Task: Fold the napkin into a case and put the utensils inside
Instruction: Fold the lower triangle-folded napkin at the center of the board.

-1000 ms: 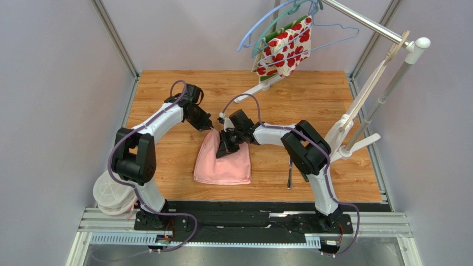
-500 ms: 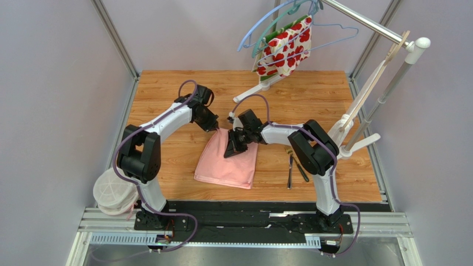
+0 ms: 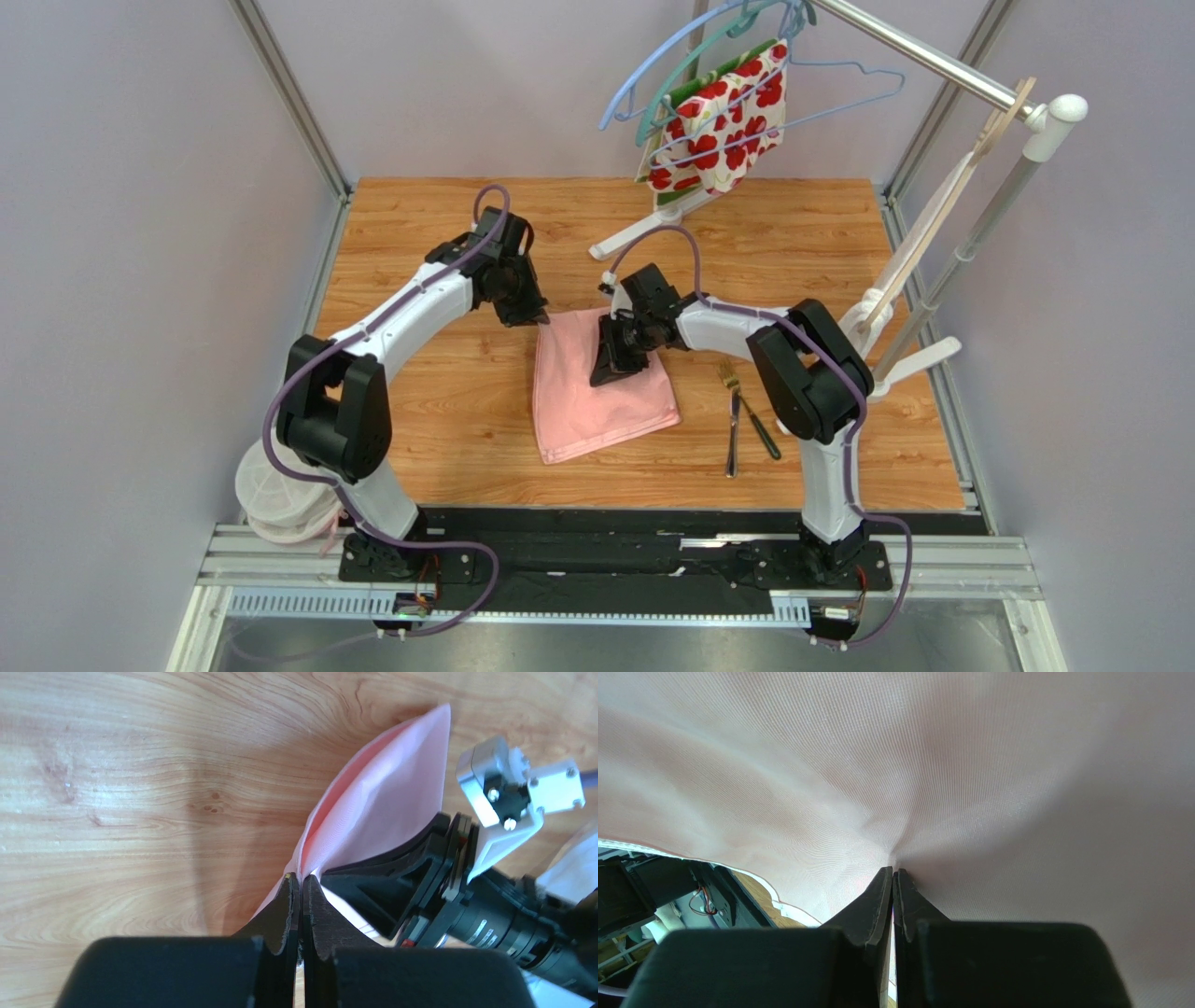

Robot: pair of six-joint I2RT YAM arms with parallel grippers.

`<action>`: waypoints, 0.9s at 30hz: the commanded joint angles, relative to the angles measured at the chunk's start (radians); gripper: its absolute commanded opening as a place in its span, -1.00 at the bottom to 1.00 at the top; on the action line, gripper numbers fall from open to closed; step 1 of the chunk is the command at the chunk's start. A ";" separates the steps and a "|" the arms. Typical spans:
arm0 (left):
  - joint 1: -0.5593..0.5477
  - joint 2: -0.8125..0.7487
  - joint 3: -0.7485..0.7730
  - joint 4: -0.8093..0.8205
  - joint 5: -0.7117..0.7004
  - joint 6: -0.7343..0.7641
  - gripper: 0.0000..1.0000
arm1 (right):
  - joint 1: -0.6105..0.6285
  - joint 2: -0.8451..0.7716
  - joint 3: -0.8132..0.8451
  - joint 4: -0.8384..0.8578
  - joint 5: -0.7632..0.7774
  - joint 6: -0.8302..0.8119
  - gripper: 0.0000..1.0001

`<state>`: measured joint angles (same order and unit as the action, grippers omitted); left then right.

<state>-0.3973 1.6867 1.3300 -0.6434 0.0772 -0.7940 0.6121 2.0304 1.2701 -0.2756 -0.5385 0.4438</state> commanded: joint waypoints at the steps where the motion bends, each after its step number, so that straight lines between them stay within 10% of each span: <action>1: 0.023 0.028 0.087 -0.050 0.097 0.251 -1.00 | -0.005 -0.044 0.070 -0.059 0.044 -0.014 -0.85; 8: 0.073 0.064 0.078 -0.055 0.130 0.309 -1.00 | -0.002 -0.055 0.107 -0.103 0.067 -0.060 -0.67; 13: 0.089 0.042 0.043 -0.093 0.127 0.146 -1.00 | 0.057 -0.162 -0.009 -0.013 0.162 -0.125 0.18; 27: 0.095 -0.131 -0.133 -0.136 0.228 -0.329 -1.00 | 0.419 -0.311 -0.130 0.136 0.624 -0.303 0.61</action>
<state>-0.3058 1.6588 1.2121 -0.7486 0.2722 -0.9836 0.9886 1.7504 1.1500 -0.2134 -0.0830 0.1936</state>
